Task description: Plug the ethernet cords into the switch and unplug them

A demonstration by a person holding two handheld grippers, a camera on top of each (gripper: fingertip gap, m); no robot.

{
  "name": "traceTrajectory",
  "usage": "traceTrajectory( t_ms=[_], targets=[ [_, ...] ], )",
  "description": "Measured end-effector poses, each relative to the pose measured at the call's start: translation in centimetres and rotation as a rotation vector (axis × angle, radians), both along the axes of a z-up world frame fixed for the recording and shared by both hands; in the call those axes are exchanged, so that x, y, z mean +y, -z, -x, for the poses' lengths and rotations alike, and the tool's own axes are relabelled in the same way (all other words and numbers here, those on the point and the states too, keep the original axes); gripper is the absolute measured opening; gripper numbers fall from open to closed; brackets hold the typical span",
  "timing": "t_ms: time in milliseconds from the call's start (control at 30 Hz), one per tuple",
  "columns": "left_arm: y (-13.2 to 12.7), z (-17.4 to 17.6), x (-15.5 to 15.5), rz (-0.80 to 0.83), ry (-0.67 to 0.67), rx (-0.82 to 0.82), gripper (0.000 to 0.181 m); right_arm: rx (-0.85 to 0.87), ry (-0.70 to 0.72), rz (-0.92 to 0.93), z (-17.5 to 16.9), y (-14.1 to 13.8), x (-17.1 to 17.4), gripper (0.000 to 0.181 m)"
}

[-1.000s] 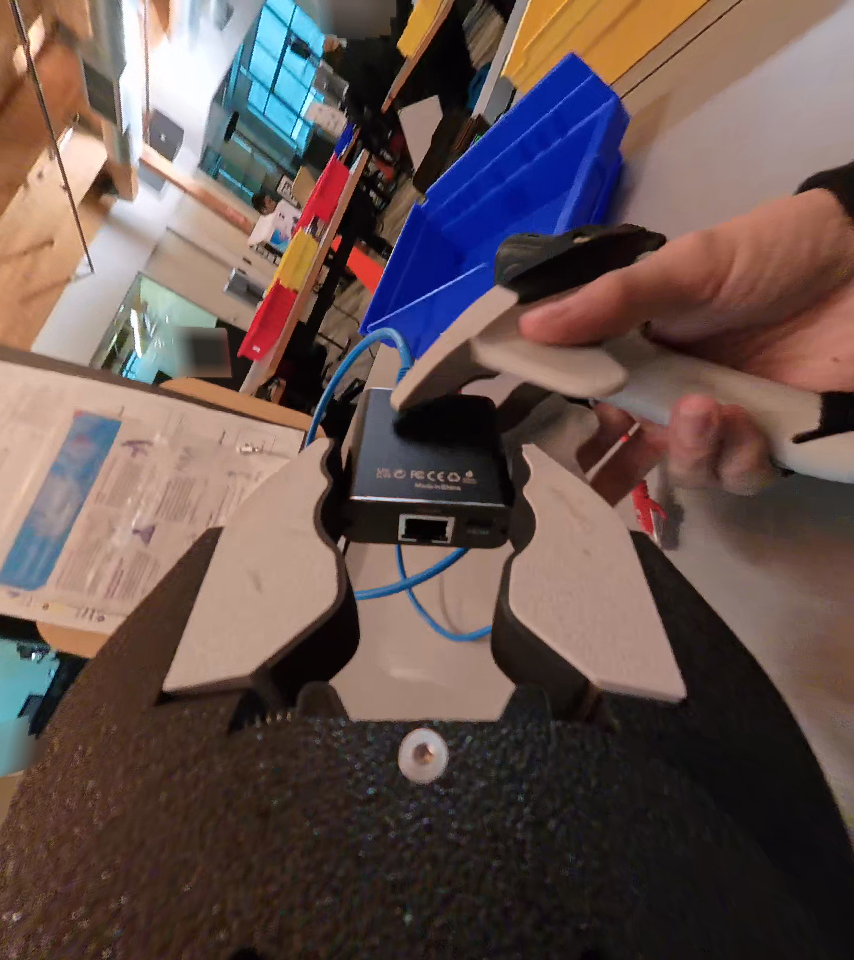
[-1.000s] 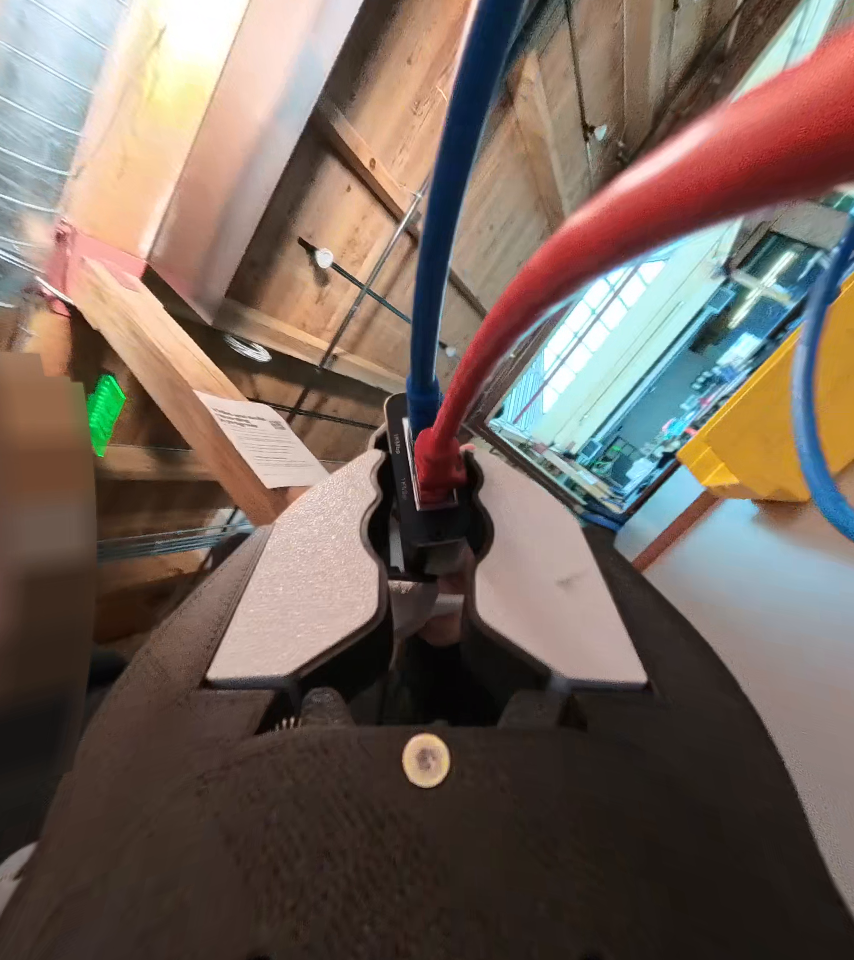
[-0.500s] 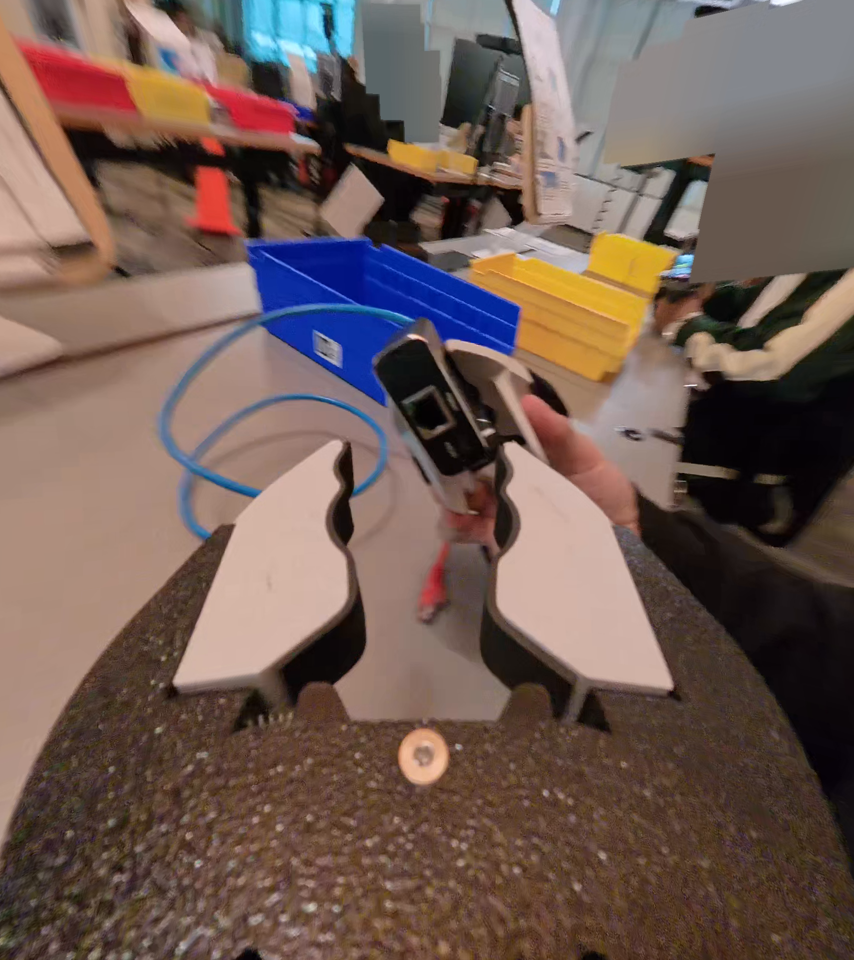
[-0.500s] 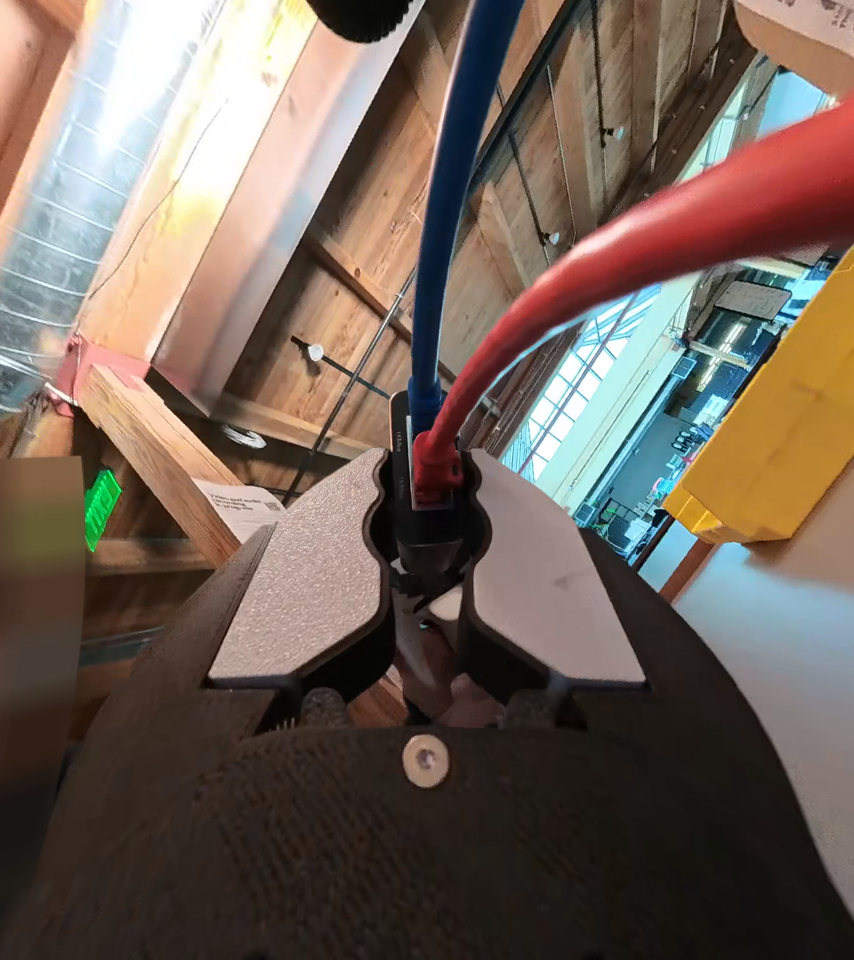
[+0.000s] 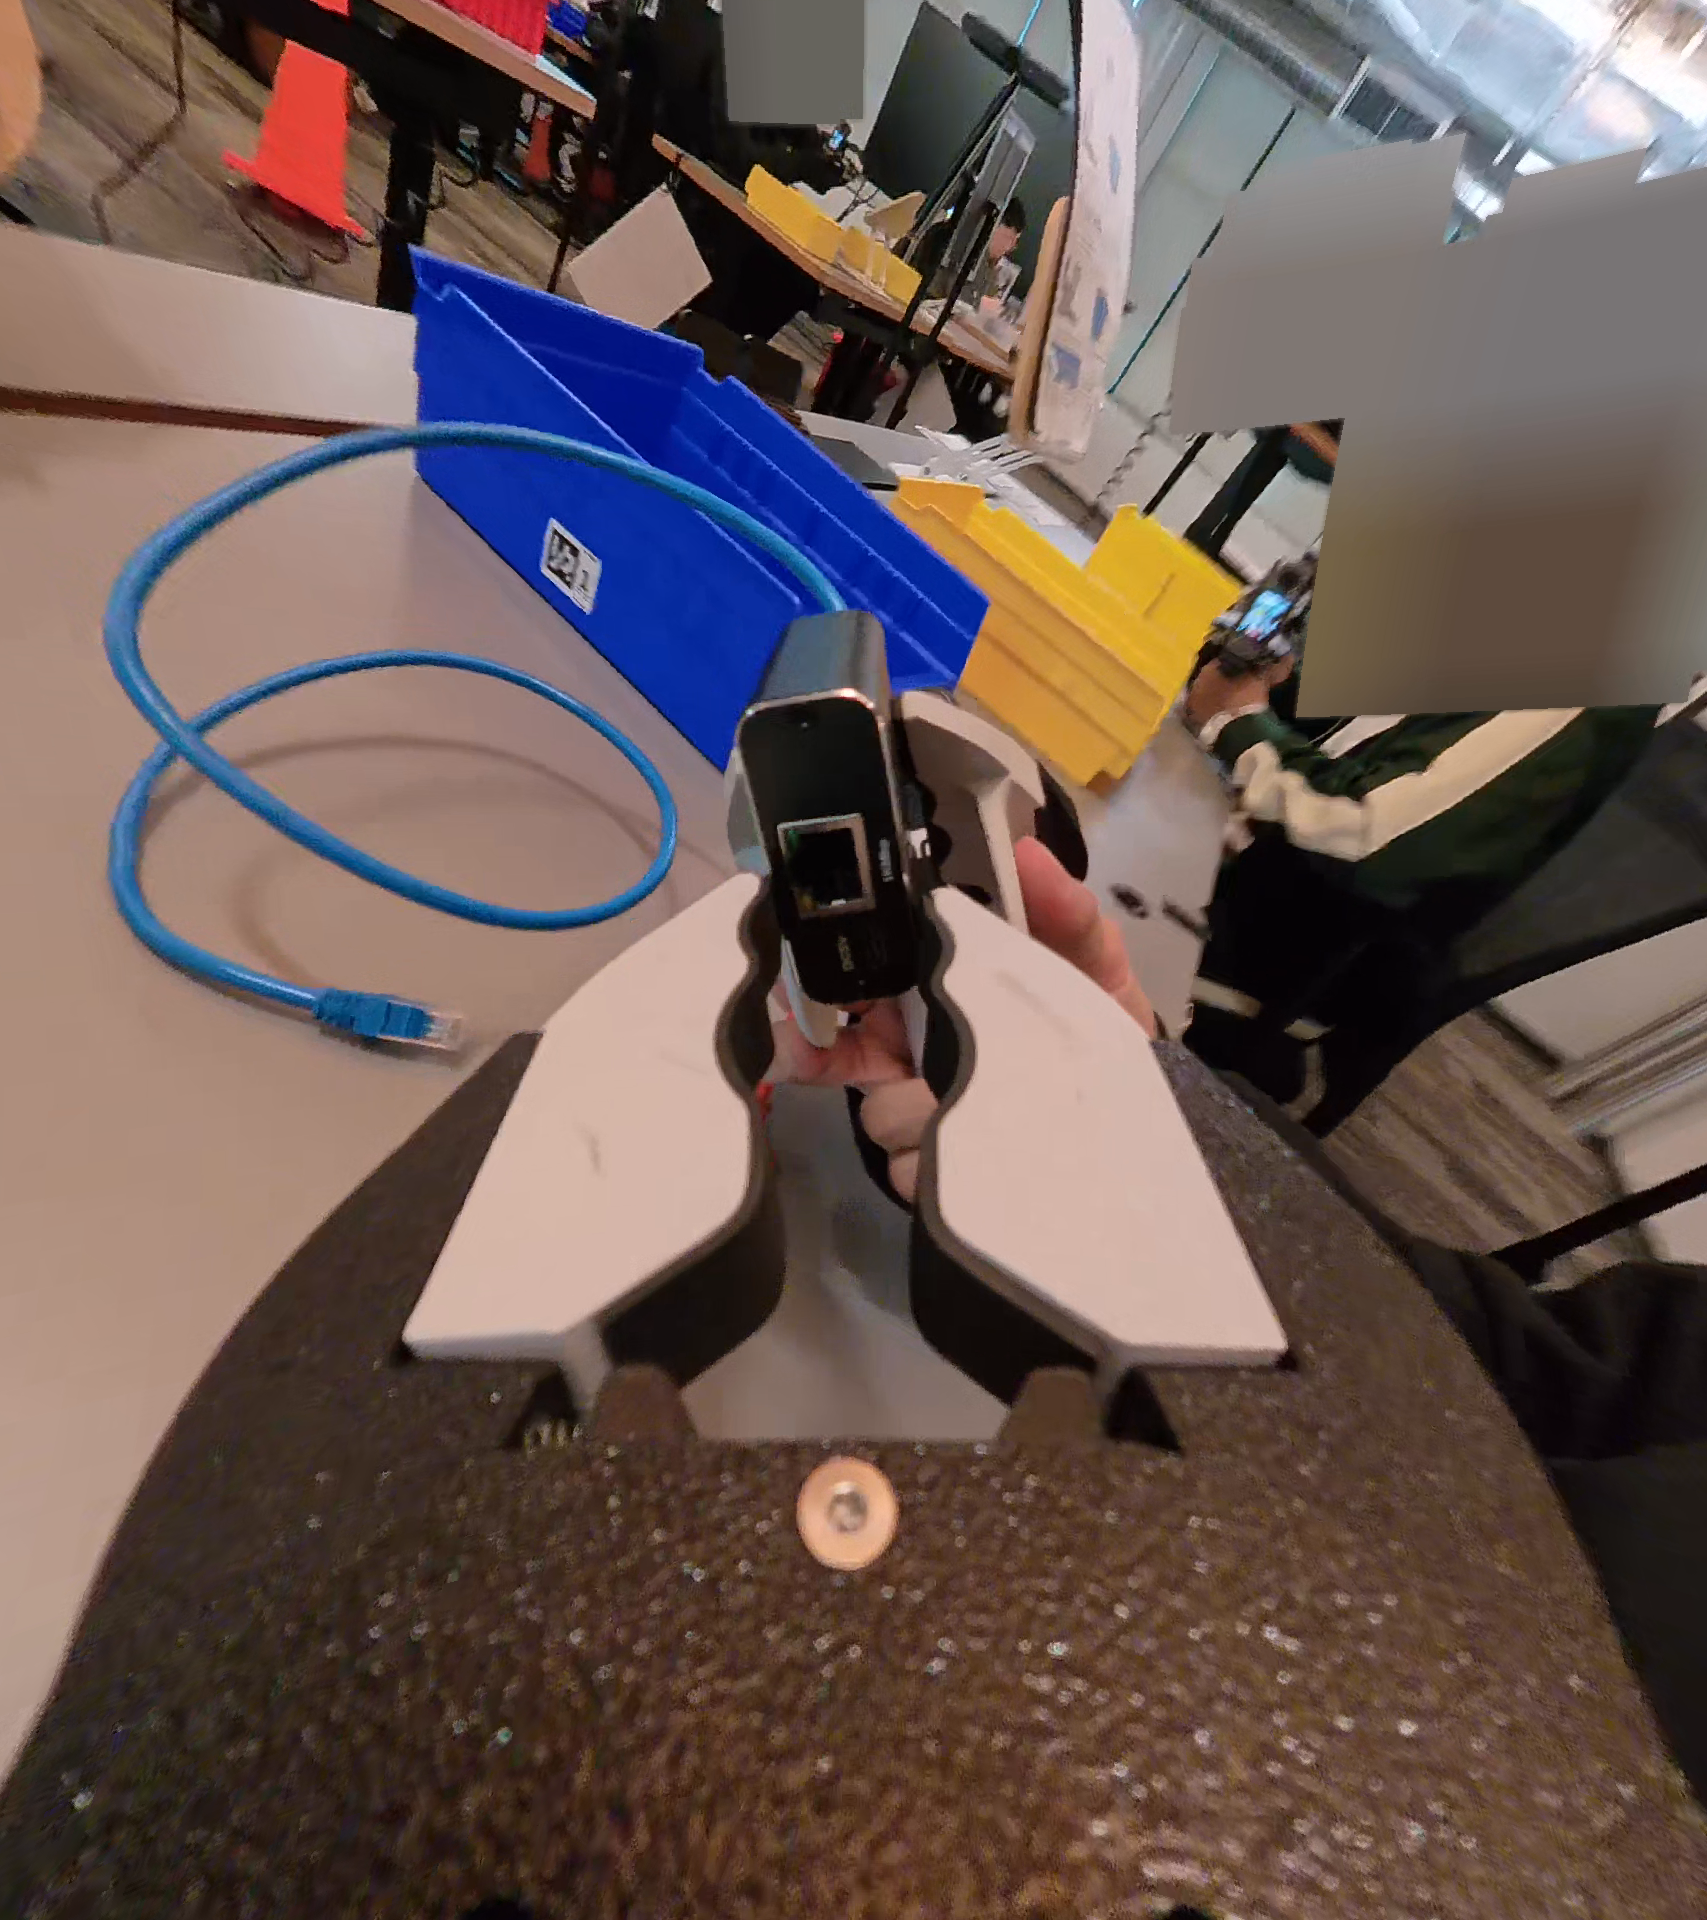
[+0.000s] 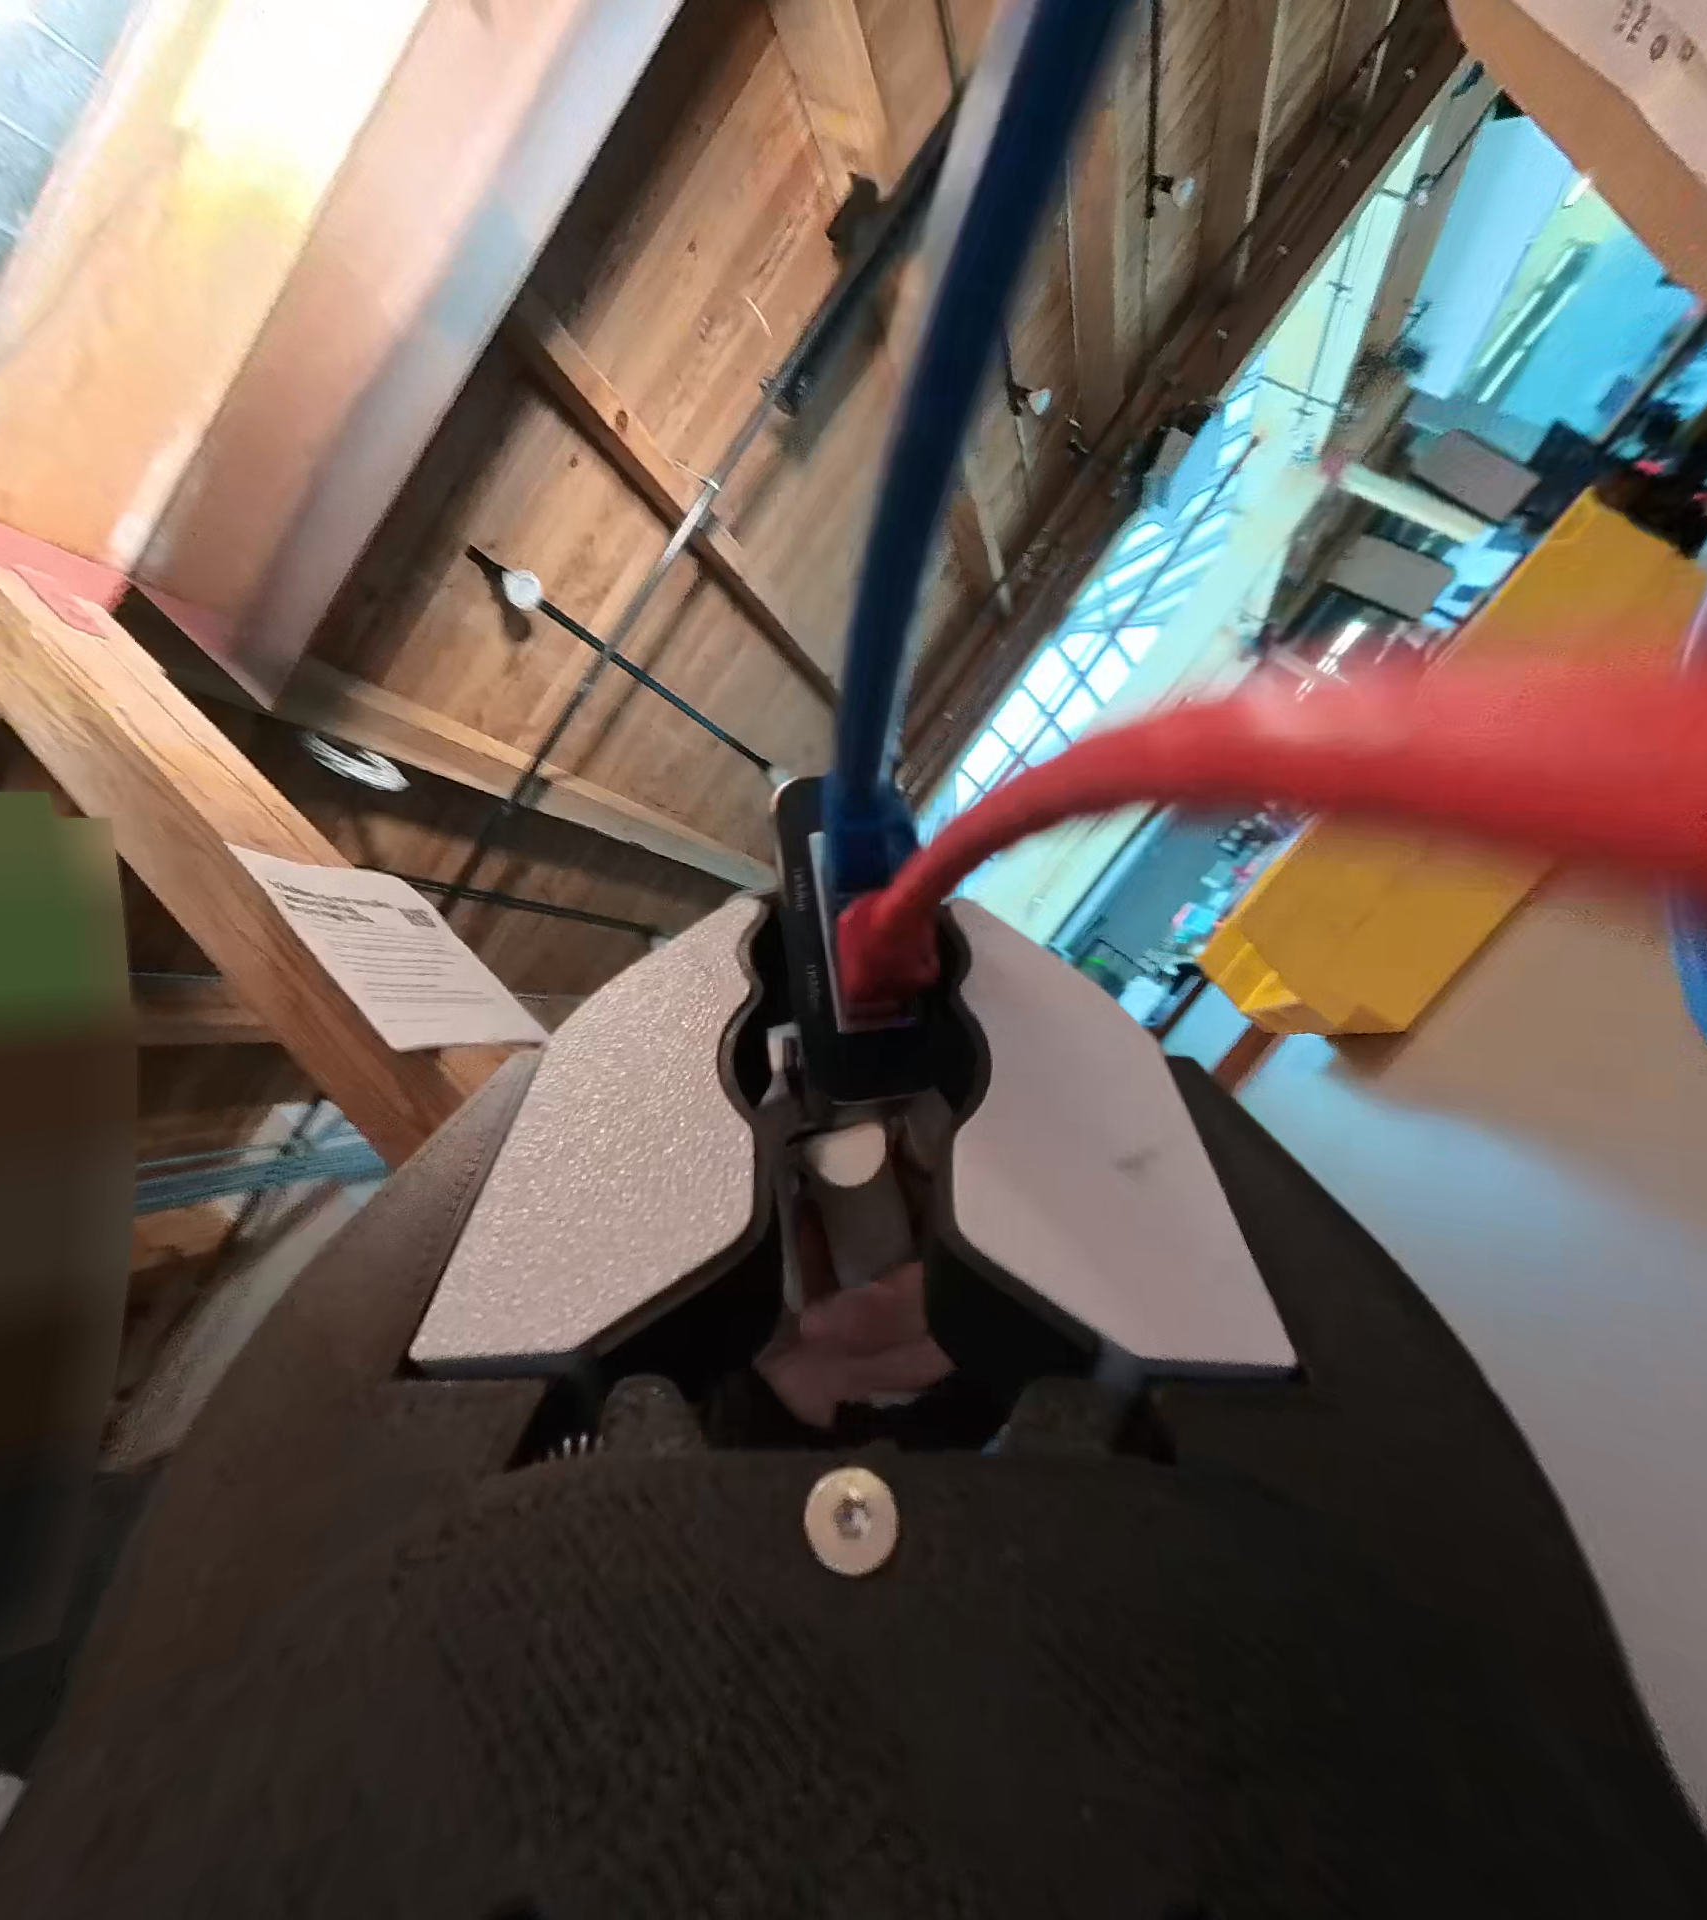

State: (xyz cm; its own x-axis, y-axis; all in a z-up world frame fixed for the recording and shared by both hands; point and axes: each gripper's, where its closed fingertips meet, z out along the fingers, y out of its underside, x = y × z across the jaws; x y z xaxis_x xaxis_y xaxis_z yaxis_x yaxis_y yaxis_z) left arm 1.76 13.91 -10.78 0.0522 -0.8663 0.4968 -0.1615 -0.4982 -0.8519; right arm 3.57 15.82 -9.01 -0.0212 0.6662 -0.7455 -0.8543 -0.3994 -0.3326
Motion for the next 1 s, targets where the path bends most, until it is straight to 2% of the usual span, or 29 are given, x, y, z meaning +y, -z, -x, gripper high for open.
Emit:
traceTrajectory(
  t_ms=[33,167,200,333,400,433,500,600,633,667,767,867,933,1000],
  targets=[
    [0.0,0.0,0.2,0.062,0.012,-0.032,0.023,-0.048,0.013,-0.009,0.3,0.0,0.0,0.035],
    [0.0,1.1,2.7,0.380,0.017,-0.175,0.023,-0.354,-0.030,0.000,2.8,0.7,-0.5,0.084],
    [0.2,1.4,3.4,0.449,0.007,-0.201,0.022,-0.459,-0.053,0.006,3.7,1.4,-0.8,0.089],
    [1.1,2.5,5.9,0.592,-0.070,-0.271,0.022,-0.830,-0.211,0.069,6.1,5.2,-2.7,0.092],
    [1.4,2.9,6.9,0.643,-0.089,-0.300,0.022,-0.902,-0.262,0.001,6.6,4.3,-4.0,0.075],
    [1.4,3.1,7.1,0.665,-0.092,-0.312,0.022,-0.940,-0.227,-0.063,6.6,3.1,-4.5,0.071],
    [1.4,3.3,7.1,0.672,-0.093,-0.311,0.022,-1.103,-0.007,-0.179,5.5,0.9,-4.1,0.079],
    [1.2,3.0,6.5,0.679,-0.070,-0.301,0.023,-1.433,0.548,-0.380,2.5,-1.5,-2.2,0.121],
    [1.0,2.7,6.1,0.684,-0.054,-0.297,0.023,-1.538,0.661,-0.437,1.8,-1.6,-2.0,0.117],
    [1.0,2.5,5.7,0.689,-0.036,-0.286,0.023,-1.630,0.709,-0.432,1.2,-1.3,-1.7,0.112],
    [1.0,1.7,4.2,0.719,0.039,-0.254,0.022,-1.707,0.746,-0.466,0.7,-1.1,-1.6,0.106],
    [1.2,1.4,2.6,0.738,0.130,-0.229,0.023,-1.733,0.551,-0.502,1.3,1.3,-2.6,0.092],
    [1.2,1.4,1.6,0.743,0.202,-0.215,0.023,-1.782,0.536,-0.503,0.5,2.0,-2.8,0.093],
    [1.1,1.6,0.8,0.754,0.269,-0.218,0.018,-1.778,0.565,-0.526,-0.2,1.4,-3.2,0.089]
  ],
)
